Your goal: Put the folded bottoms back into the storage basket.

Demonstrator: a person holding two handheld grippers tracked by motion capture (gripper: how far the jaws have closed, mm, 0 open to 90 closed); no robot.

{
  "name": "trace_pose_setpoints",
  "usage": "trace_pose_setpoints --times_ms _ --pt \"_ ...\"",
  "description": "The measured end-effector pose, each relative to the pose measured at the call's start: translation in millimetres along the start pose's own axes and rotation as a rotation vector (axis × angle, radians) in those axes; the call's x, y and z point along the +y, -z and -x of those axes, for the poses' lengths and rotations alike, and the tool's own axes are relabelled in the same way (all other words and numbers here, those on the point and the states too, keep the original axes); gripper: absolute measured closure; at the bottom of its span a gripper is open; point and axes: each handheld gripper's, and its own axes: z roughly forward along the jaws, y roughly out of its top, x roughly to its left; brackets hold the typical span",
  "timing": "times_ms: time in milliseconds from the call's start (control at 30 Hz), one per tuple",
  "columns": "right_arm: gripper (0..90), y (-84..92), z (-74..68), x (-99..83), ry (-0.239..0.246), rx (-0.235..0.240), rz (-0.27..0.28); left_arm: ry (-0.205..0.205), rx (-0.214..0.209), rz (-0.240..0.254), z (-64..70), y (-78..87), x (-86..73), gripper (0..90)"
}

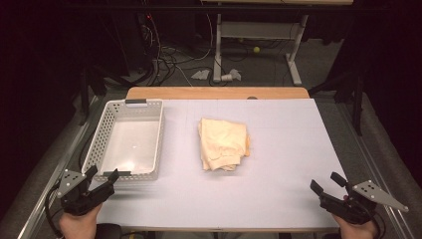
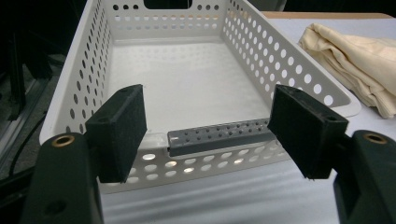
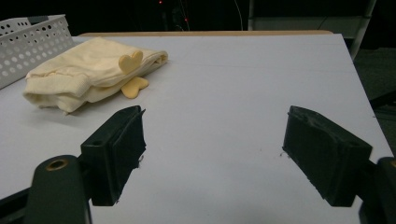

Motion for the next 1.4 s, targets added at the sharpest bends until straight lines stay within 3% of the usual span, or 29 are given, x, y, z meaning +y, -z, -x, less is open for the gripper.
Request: trace_pose_setpoints --times_ms 700,1400 --pt "21.0 -1.2 -3.1 0.4 0.007 0.001 -0.011 -0.018 -0.014 0.008 5.3 -0.3 2.1 26.5" --pt "19.1 -4.1 -3.6 0.8 0.008 -0.009 -0.023 -0.093 -0.059 0.013 26.1 -8.9 9.4 26.5"
